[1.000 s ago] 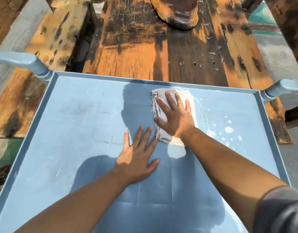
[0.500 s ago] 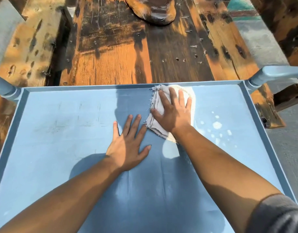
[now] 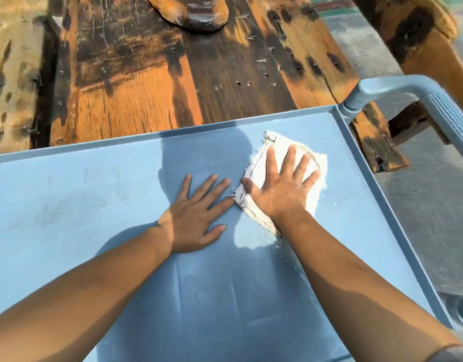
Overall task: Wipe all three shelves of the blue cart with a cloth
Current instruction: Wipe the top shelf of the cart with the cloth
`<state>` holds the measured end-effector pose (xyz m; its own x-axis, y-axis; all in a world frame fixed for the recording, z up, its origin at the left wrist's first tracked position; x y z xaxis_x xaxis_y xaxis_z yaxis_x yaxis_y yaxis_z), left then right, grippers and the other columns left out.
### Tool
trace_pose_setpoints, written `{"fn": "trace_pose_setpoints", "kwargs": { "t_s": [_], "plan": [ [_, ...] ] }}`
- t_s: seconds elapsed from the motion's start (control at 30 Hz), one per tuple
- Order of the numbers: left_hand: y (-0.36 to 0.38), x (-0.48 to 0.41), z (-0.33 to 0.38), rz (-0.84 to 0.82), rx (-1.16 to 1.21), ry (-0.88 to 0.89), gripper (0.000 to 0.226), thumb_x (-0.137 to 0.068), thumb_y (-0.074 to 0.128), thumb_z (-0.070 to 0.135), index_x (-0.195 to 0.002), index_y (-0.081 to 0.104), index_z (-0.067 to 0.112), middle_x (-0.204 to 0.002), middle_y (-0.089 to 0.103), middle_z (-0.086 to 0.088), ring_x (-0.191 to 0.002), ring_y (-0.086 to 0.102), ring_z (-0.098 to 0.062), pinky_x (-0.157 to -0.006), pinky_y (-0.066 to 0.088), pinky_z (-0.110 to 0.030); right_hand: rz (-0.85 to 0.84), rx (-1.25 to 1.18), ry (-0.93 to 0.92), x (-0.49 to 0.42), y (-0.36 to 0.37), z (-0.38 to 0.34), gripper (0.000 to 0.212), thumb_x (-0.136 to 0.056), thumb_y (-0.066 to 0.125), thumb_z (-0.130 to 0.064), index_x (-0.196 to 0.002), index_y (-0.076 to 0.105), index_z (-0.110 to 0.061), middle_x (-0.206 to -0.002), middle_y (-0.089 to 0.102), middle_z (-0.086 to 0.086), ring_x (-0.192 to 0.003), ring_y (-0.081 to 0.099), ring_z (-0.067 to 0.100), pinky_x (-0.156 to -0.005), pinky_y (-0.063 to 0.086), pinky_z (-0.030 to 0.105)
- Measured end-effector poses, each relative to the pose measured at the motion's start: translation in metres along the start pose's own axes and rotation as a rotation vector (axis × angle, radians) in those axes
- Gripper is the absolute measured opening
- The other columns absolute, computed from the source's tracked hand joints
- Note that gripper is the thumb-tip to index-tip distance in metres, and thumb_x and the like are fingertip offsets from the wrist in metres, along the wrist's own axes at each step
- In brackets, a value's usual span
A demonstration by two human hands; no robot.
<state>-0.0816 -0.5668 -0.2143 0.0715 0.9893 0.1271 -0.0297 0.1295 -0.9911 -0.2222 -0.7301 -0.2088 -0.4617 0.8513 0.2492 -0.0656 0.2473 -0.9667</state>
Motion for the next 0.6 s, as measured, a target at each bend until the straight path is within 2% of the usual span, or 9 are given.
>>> {"fn": "trace_pose_setpoints", "kwargs": {
  "t_s": [0.1, 0.2, 0.33, 0.47, 0.6],
  "plan": [
    [-0.001, 0.003, 0.006, 0.021, 0.007, -0.052, 0.064, -0.096, 0.027, 0.053, -0.155, 0.022, 0.029, -0.166, 0.007, -0.004, -0.153, 0.004, -0.029, -0.113, 0.008, -0.071, -0.004, -0.016, 0.008, 0.017, 0.004, 0.008, 0.097, -0.082, 0.008, -0.087, -0.157, -0.019, -0.032, -0.164, -0.028, 0.015, -0.147, -0.028, 0.047, -0.113, -0.012, 0.072],
    [-0.002, 0.005, 0.021, 0.042, 0.049, -0.210, 0.061, -0.096, 0.026, 0.050, -0.155, 0.021, 0.034, -0.166, 0.010, 0.002, -0.153, 0.007, -0.024, -0.112, 0.013, -0.070, -0.010, -0.012, 0.017, 0.037, 0.009, 0.017, 0.097, -0.082, 0.007, -0.087, -0.157, -0.020, -0.032, -0.163, -0.029, 0.015, -0.146, -0.029, 0.047, -0.113, -0.012, 0.072],
    [0.003, 0.006, 0.038, 0.058, 0.114, -0.406, 0.059, -0.098, 0.021, 0.046, -0.155, 0.016, 0.037, -0.166, 0.007, 0.006, -0.153, 0.003, -0.022, -0.115, 0.008, -0.068, -0.012, -0.003, 0.014, 0.068, 0.018, 0.027, 0.097, -0.081, 0.005, -0.087, -0.156, -0.022, -0.031, -0.164, -0.027, 0.017, -0.147, -0.027, 0.048, -0.112, -0.011, 0.072],
    [0.008, 0.013, 0.060, 0.066, 0.182, -0.516, 0.057, -0.100, 0.019, 0.042, -0.156, 0.010, 0.034, -0.167, 0.003, 0.003, -0.153, -0.004, -0.025, -0.115, 0.004, -0.068, -0.020, 0.015, 0.008, 0.106, 0.026, 0.042, 0.099, -0.080, 0.005, -0.088, -0.155, -0.025, -0.030, -0.164, -0.027, 0.018, -0.147, -0.026, 0.049, -0.111, -0.012, 0.073],
    [0.007, 0.026, 0.096, 0.062, 0.225, -0.593, 0.059, -0.101, 0.026, 0.040, -0.157, 0.016, 0.023, -0.166, 0.008, -0.006, -0.153, 0.000, -0.030, -0.116, 0.005, -0.068, -0.056, 0.032, -0.010, 0.137, 0.035, 0.057, 0.102, -0.078, 0.003, -0.088, -0.153, -0.030, -0.029, -0.162, -0.032, 0.018, -0.145, -0.030, 0.050, -0.110, -0.014, 0.073]
  ]
}}
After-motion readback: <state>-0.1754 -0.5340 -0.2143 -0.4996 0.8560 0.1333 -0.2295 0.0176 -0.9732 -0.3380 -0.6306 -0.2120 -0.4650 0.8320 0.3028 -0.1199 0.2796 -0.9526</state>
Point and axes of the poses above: each hand's wrist, its own x-axis away from the middle knuckle, its own y-axis out of the palm, z = x × y, the point moved 4 cm from there along -x, towards the middle knuckle
